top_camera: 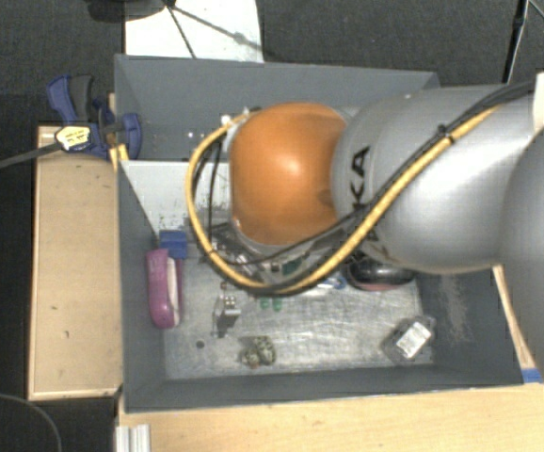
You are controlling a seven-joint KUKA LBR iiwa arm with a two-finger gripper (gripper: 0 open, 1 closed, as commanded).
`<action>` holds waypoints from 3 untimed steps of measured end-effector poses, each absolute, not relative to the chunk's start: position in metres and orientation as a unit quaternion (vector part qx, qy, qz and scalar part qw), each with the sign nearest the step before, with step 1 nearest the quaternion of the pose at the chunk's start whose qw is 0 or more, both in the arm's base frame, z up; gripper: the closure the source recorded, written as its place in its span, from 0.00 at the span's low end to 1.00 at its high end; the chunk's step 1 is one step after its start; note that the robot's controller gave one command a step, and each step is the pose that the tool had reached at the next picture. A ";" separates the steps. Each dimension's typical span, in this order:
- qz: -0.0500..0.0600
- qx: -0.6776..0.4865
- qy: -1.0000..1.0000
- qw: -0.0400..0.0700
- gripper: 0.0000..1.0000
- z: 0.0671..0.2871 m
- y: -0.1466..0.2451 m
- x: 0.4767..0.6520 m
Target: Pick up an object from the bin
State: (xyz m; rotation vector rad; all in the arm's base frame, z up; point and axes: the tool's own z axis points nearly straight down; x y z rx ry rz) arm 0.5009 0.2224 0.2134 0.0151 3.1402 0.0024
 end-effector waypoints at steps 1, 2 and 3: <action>-0.002 0.016 1.000 -0.003 0.00 0.139 0.171 0.493; -0.002 -0.033 0.999 -0.002 0.00 0.104 0.102 0.483; 0.001 0.060 0.998 0.000 0.00 0.077 0.148 0.478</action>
Offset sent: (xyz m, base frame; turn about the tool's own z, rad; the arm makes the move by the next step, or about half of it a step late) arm -0.0068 -0.0478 -0.0704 0.0175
